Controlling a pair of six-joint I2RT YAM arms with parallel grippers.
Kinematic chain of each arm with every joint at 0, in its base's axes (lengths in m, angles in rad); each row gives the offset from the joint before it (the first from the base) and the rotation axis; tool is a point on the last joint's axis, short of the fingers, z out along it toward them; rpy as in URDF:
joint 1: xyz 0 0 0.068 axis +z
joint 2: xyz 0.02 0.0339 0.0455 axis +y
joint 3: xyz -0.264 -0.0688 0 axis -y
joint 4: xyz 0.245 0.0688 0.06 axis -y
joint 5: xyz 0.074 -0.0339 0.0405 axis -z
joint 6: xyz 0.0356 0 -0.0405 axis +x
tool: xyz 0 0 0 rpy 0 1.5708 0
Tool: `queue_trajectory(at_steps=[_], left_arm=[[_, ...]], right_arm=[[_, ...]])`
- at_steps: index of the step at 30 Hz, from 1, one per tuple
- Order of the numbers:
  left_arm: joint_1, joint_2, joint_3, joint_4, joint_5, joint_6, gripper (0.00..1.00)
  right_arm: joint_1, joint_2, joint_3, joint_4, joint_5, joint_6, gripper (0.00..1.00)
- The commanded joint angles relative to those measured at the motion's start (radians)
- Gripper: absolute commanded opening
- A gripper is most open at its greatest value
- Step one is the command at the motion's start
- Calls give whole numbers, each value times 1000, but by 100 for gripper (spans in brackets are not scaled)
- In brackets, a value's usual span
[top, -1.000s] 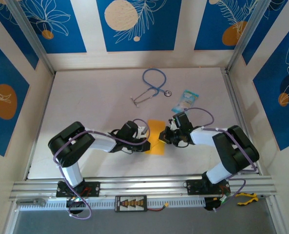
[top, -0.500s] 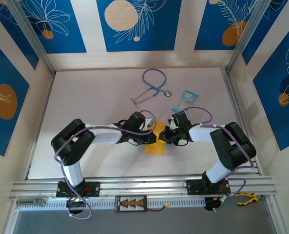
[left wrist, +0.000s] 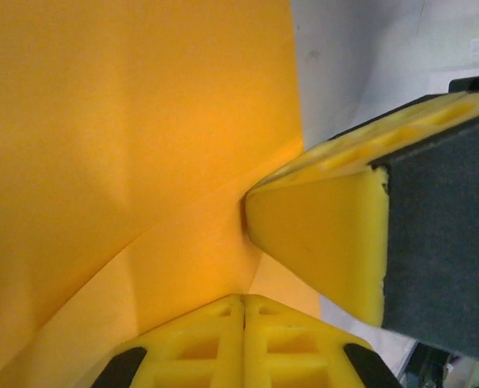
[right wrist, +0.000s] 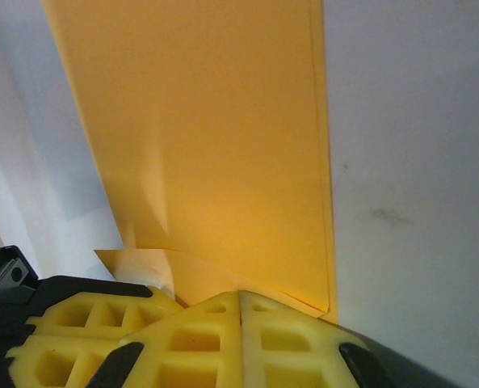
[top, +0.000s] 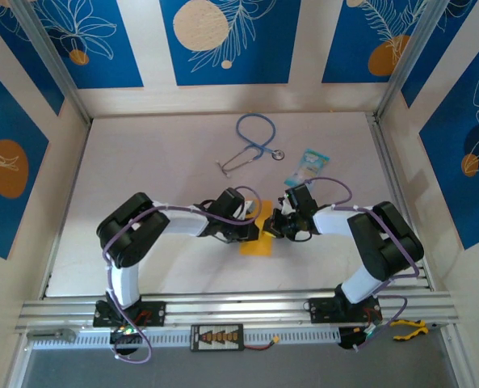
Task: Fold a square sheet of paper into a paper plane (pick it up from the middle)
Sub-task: Fold the triangle a second time at the center of the table.
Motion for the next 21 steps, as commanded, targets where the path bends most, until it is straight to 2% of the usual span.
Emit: queue_trajectory(at_steps=[1, 8, 16, 21], left_arm=[[-6, -30, -68, -118, -26, 42, 0], [-6, -104, -144, -159, -19, 92, 0], [-6, -206, -221, -273, -69, 164, 0], [-6, -257, -219, -302, -79, 187, 0]], right_arm=[[-7, 55, -23, -124, 100, -16, 0], [-9, 55, -17, -137, 108, -19, 0], [-8, 54, -14, -138, 107, -19, 0], [-7, 52, -13, -139, 103, -18, 0]])
